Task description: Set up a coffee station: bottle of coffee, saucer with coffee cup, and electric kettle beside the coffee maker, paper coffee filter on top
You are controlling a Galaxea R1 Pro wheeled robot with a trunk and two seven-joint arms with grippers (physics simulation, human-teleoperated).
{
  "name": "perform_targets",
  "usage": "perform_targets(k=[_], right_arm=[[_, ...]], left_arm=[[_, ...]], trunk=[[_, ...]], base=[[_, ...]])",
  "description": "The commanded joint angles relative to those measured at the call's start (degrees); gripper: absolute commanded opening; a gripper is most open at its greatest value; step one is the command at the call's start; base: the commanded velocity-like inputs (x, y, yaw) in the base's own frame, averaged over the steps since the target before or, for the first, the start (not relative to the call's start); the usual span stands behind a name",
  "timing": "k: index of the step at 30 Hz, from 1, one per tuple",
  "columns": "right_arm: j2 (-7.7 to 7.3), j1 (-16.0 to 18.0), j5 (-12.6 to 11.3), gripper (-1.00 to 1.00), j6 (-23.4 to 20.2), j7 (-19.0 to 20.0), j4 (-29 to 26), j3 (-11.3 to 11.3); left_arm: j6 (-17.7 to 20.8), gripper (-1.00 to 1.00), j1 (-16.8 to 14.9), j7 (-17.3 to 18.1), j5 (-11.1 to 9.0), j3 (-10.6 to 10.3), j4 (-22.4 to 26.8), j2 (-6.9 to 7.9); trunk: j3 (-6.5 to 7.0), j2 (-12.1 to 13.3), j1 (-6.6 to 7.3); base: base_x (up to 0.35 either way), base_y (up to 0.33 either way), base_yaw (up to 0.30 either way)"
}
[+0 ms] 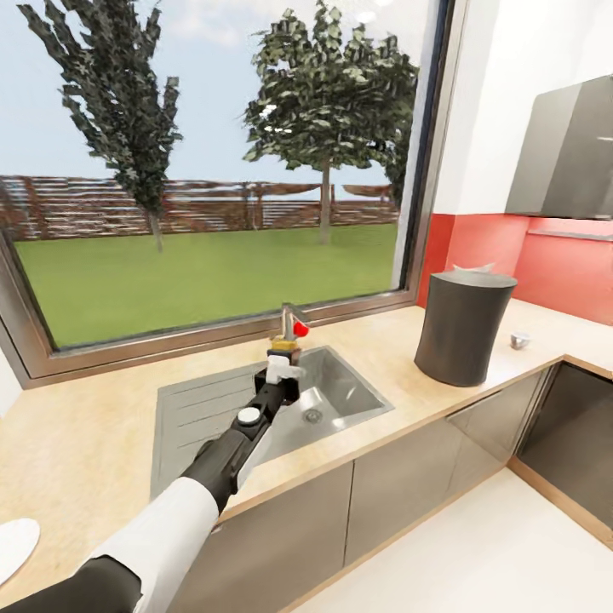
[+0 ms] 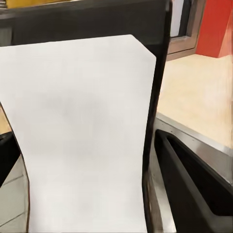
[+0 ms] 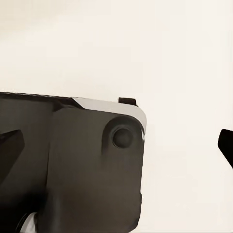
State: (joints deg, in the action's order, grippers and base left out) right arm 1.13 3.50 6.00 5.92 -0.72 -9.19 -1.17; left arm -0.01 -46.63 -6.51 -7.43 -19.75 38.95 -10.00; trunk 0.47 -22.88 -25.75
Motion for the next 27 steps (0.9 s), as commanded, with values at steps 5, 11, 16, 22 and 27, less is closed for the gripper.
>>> perform_targets(k=[5,11,16,22,27], right_arm=[[0.01,0.02,0.59,1.0,0.2,-0.07,0.12,-0.15],[-0.01,0.02,0.67,1.0,0.17,-0.07,0.09,-0.15],[0.01,0.02,0.63,1.0,0.23,-0.07,0.01,-0.07],[0.08,0.02,0.59,1.0,0.23,0.06,0.04,-0.06],[0.42,0.02,0.64,1.0,0.23,0.02,-0.03,-0.03]], left_arm=[[-4.44,-1.0,2.5,-0.21,-0.38,-0.5,-0.09,0.0],[-5.95,-1.0,5.65,-0.38,1.66,-2.75,-0.15,0.0],[-6.05,-1.0,6.57,-0.74,2.12,-3.29,-0.16,0.0],[-6.04,-1.0,7.41,-2.13,1.97,-5.08,0.43,0.0],[-6.05,-1.0,7.51,-2.19,1.98,-5.21,0.43,0.0]], trunk=[[-0.02,-0.04,-0.04],[-0.02,-0.04,-0.04],[-0.02,-0.04,-0.04],[-0.02,-0.04,-0.04],[-0.02,-0.04,-0.04]], base=[[0.214,-0.204,0.0],[0.265,-0.173,0.0],[0.283,-0.15,0.0],[0.292,-0.137,0.0],[0.28,-0.151,0.0]])
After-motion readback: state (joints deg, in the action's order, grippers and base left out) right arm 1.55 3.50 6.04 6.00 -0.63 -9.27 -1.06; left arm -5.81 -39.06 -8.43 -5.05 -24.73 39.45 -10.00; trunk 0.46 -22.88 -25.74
